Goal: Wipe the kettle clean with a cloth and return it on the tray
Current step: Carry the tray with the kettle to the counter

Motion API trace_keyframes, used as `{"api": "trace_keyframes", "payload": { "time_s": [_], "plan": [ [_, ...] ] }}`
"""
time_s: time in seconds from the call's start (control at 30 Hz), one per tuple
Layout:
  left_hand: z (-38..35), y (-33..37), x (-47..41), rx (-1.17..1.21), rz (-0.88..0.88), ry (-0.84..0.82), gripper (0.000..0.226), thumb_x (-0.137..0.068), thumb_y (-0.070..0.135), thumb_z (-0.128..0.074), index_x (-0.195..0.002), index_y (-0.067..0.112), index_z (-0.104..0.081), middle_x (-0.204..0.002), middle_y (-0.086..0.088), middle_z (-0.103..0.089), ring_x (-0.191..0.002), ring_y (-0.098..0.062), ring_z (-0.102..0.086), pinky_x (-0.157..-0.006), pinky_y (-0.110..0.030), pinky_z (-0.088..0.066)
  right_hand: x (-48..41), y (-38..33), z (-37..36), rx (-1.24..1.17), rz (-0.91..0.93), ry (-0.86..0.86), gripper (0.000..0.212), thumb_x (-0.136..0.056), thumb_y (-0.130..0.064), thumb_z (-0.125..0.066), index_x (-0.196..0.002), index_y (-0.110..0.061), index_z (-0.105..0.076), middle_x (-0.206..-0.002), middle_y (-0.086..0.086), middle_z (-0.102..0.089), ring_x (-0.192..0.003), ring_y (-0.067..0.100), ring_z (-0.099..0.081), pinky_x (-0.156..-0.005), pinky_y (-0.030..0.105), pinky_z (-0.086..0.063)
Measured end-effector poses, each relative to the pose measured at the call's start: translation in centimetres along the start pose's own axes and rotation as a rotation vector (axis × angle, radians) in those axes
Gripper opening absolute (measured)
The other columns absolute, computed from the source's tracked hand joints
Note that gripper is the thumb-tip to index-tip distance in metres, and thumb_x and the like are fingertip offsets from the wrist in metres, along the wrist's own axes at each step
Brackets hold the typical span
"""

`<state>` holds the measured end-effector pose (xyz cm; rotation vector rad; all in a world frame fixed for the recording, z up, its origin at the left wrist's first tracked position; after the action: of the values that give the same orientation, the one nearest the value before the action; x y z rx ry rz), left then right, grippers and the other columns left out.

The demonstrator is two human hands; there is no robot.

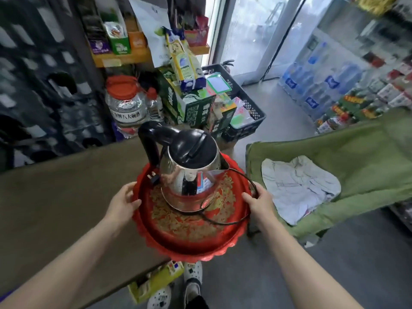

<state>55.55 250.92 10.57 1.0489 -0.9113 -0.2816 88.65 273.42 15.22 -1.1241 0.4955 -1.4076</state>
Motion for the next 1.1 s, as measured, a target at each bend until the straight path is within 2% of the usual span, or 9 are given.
{"api": "trace_keyframes", "payload": {
  "time_s": [0.1, 0.17, 0.3, 0.5, 0.63, 0.87, 0.97, 1.03, 1.1],
  "plan": [
    [0.4, -1.3, -4.7, 0.012, 0.029, 0.076, 0.051, -0.092, -0.015, -0.052, -0.133, 0.015, -0.051, -0.128, -0.013, -0.061, -0.106, -0.025, -0.061, -0.074, -0.029, -0.051, -6.6, -0.4, -3.8, 0.02, 0.01, -0.068, 0.03, -0.089, 0.004, -0.064, -0.115, -0.011, -0.068, -0.089, -0.002, -0.07, -0.08, 0.015, -0.065, -0.071, 0.019, -0.057],
    [0.5, -1.7, -7.7, 0.012, 0.031, 0.111, 0.05, -0.091, -0.015, -0.053, -0.129, 0.017, -0.052, -0.124, -0.011, -0.061, -0.114, -0.027, -0.059, -0.083, -0.032, -0.05, -10.4, -0.8, -6.4, 0.041, 0.034, -0.123, 0.029, -0.09, 0.005, -0.062, -0.112, -0.014, -0.067, -0.091, -0.004, -0.07, -0.081, 0.013, -0.065, -0.064, 0.009, -0.051],
    [0.7, -2.1, -13.1, -0.013, 0.025, 0.183, 0.05, -0.09, -0.013, -0.056, -0.132, 0.013, -0.051, -0.119, -0.007, -0.061, -0.11, -0.024, -0.058, -0.091, -0.037, -0.048, -17.1, -0.9, -10.8, 0.103, 0.078, -0.164, 0.031, -0.09, -0.002, -0.065, -0.113, -0.021, -0.068, -0.1, -0.004, -0.072, -0.092, 0.015, -0.067, -0.081, 0.027, -0.056],
    [1.5, -3.7, -17.9, -0.031, 0.032, 0.245, 0.048, -0.09, -0.011, -0.058, -0.129, 0.014, -0.052, -0.117, -0.004, -0.063, -0.108, -0.025, -0.06, -0.098, -0.046, -0.05, -22.5, -0.6, -15.3, 0.124, 0.086, -0.175, 0.035, -0.092, -0.005, -0.064, -0.123, -0.021, -0.067, -0.103, -0.005, -0.071, -0.088, 0.0, -0.064, -0.067, 0.009, -0.048],
    [1.6, -4.7, -18.7, 0.01, 0.051, 0.302, 0.051, -0.088, -0.014, -0.058, -0.132, 0.011, -0.051, -0.11, -0.004, -0.063, -0.1, -0.022, -0.06, -0.09, -0.035, -0.048, -23.9, -0.1, -16.9, 0.139, 0.057, -0.183, 0.034, -0.093, -0.006, -0.064, -0.121, -0.024, -0.067, -0.098, -0.011, -0.069, -0.087, 0.0, -0.063, -0.07, 0.014, -0.051],
    [2.3, -6.3, -19.6, -0.134, 0.075, 0.263, 0.055, -0.083, -0.007, -0.069, -0.134, 0.011, -0.055, -0.121, -0.011, -0.066, -0.108, -0.029, -0.064, -0.093, -0.033, -0.046, -24.6, 0.6, -16.9, 0.224, 0.011, -0.238, 0.024, -0.093, -0.017, -0.069, -0.113, -0.028, -0.062, -0.098, -0.011, -0.068, -0.096, 0.016, -0.067, -0.088, 0.036, -0.057],
    [3.2, -3.7, -19.0, -0.385, -0.005, 0.339, 0.058, -0.085, 0.008, -0.072, -0.139, 0.009, -0.051, -0.132, -0.017, -0.06, -0.112, -0.03, -0.064, -0.102, -0.036, -0.045, -23.9, -0.8, -16.0, 0.435, 0.106, -0.177, 0.043, -0.092, -0.026, -0.07, -0.133, -0.021, -0.055, -0.117, 0.005, -0.063, -0.109, 0.026, -0.063, -0.097, 0.044, -0.052],
    [4.0, -0.6, -18.0, -0.368, -0.122, 0.43, 0.065, -0.088, 0.016, -0.07, -0.146, 0.014, -0.041, -0.14, -0.016, -0.05, -0.119, -0.03, -0.059, -0.108, -0.045, -0.044, -22.4, -3.4, -15.6, 0.424, 0.256, -0.139, 0.056, -0.092, -0.025, -0.07, -0.143, -0.02, -0.048, -0.125, 0.007, -0.056, -0.111, 0.019, -0.055, -0.097, 0.037, -0.049],
    [4.1, 3.2, -17.1, -0.269, -0.278, 0.434, 0.068, -0.091, 0.022, -0.066, -0.15, 0.024, -0.032, -0.146, -0.009, -0.044, -0.127, -0.022, -0.054, -0.11, -0.042, -0.043, -19.8, -6.3, -16.0, 0.336, 0.367, -0.22, 0.064, -0.091, -0.028, -0.072, -0.148, -0.025, -0.043, -0.134, -0.001, -0.049, -0.115, 0.002, -0.044, -0.096, 0.018, -0.039]
  ]
}}
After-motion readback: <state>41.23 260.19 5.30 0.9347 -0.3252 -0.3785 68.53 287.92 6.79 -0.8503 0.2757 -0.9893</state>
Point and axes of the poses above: each hand's wrist, its own x-axis away from the middle knuckle, its own z-axis out of the back of the hand, y = z × x, the point moved 9 cm from there along -x, towards the middle knuckle
